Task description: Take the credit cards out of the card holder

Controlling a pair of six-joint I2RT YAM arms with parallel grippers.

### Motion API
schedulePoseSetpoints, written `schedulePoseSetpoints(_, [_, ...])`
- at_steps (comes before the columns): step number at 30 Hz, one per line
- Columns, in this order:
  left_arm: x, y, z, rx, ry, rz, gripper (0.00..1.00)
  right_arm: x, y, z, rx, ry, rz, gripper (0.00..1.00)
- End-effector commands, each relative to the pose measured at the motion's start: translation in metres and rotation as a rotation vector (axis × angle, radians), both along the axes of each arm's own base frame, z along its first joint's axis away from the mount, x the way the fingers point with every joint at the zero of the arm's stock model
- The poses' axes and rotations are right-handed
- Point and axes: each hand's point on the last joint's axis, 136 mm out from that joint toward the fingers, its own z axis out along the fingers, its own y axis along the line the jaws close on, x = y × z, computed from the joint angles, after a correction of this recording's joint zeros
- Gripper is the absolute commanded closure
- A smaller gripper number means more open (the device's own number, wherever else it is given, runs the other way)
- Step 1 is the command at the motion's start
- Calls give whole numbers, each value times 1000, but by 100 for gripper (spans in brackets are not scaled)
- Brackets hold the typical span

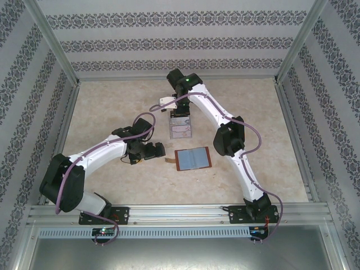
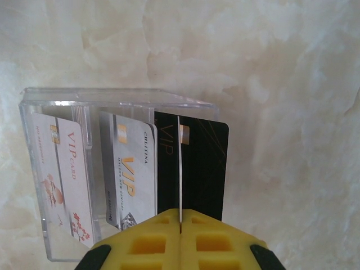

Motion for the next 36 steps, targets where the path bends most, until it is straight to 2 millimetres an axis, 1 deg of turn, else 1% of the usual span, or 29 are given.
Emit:
schedulePoseSetpoints(1, [-5,11,0,28,19,30,0,2,1,-3,-24,-13,2,90])
schedulePoseSetpoints(5, [-5,10,0,23,17,30,0,7,1,1,-29,-41,-1,82])
schedulePoseSetpoints(7, [-5,10,-1,24,18,28,0,10,1,3,-31,-58,-4,80])
schedulePoseSetpoints(16, [-4,9,-1,18,17,25,0,19,-1,14,-36,-115,-23,78])
schedulePoseSetpoints(19, [-3,8,-1,17,13,24,0,22,-2,20,-17,-125,-50,77])
schedulePoseSetpoints(20, [-3,8,-2,15,12,22,0,24,-2,23,-9,-135,-66,76])
schedulePoseSetpoints(22, [-2,8,-2,19,8,20,0,31,-6,27,3,-156,-124,66])
schedulePoseSetpoints(28, [5,7,-2,19,-19,17,0,28,-19,37,70,-119,-256,43])
schedulePoseSetpoints(29, [6,8,-3,21,-21,19,0,26,-21,37,79,-113,-277,36])
schedulePoseSetpoints(30, [8,8,-3,21,-25,17,0,24,-23,38,86,-106,-291,27])
schedulePoseSetpoints(31, [10,9,-4,21,-30,15,0,20,-25,37,93,-101,-302,12])
schedulePoseSetpoints(32, [12,9,-4,20,-38,12,0,18,-26,35,98,-98,-312,2])
schedulePoseSetpoints(36, [22,15,-3,38,-71,13,0,6,-35,33,124,-104,-354,2])
